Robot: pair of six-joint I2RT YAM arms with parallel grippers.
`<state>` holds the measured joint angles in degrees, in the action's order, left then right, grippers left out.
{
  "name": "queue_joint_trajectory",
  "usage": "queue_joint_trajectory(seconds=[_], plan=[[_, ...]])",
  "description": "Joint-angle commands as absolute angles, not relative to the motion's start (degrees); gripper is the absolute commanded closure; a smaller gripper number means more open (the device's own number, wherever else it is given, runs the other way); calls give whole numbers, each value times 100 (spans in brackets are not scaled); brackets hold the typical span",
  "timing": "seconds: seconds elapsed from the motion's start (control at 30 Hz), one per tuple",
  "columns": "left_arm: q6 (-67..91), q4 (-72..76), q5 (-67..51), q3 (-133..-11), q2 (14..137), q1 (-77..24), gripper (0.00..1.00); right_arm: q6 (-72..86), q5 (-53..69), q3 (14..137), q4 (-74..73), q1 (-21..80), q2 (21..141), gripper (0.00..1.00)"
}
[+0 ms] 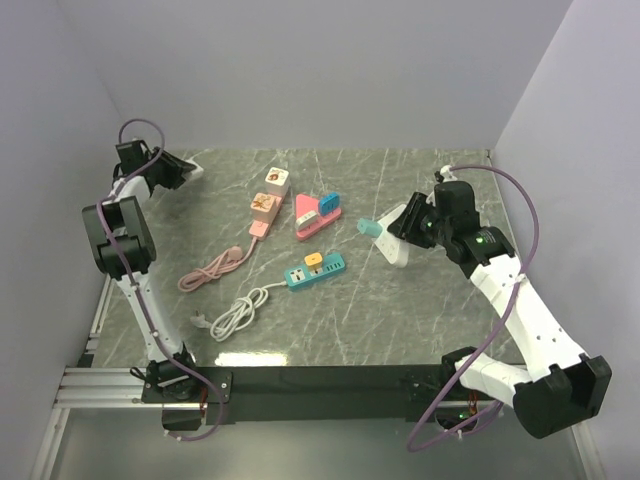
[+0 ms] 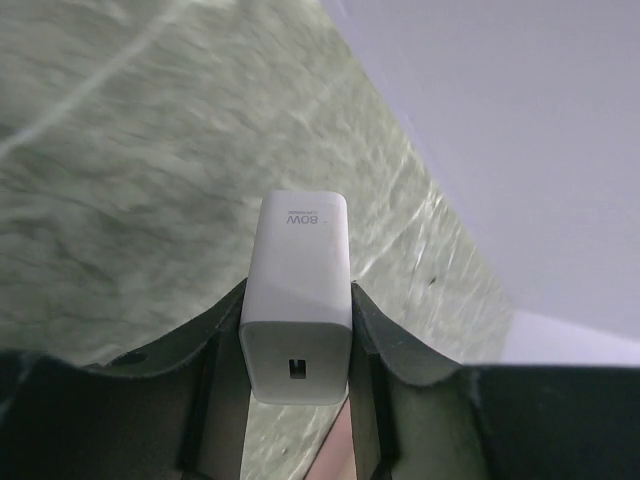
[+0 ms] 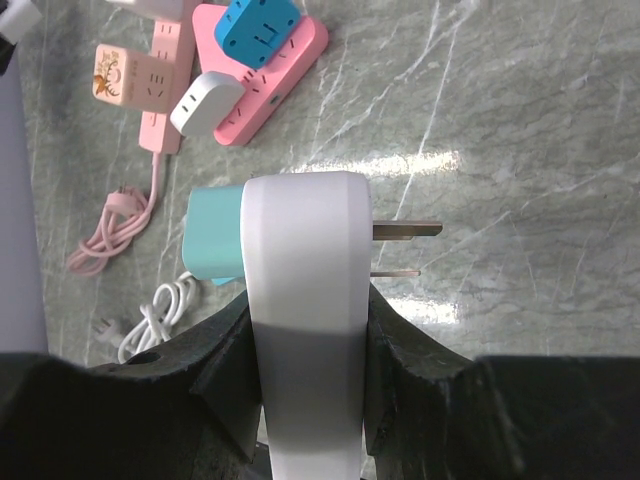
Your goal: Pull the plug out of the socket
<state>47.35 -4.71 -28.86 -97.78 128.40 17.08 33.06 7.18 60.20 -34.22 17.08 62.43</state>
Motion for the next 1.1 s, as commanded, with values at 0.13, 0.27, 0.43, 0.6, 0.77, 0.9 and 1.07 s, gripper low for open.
queue_joint_trajectory(seconds=[0.13,0.27,0.43,0.6,0.77,0.9,1.07], plan=[[5801,115,-3217,-9720,13315,2022,87,3217,774,6293,-3059,1670,5968,100],[5906,18,-3146,-9668,13298,2039,70,3217,765,6267,-3059,1670,5915,100],[6135,-192,-3103,-9545,13210,2030,1,3234,747,6249,-3059,1670,5836,100],[6275,-887,-2550,-9159,12728,2030,1,3234,677,6249,-3067,1670,5801,100],[6512,-1344,-2522,-8571,12087,2004,1,3304,159,6363,-3295,1652,5818,100],[6355,-1161,-2601,-7885,11366,1995,1,3340,-254,6407,-3576,1538,6019,100],[4978,-1378,-2715,-7444,10076,1592,1,3033,-18,6468,-3516,1485,6126,100]])
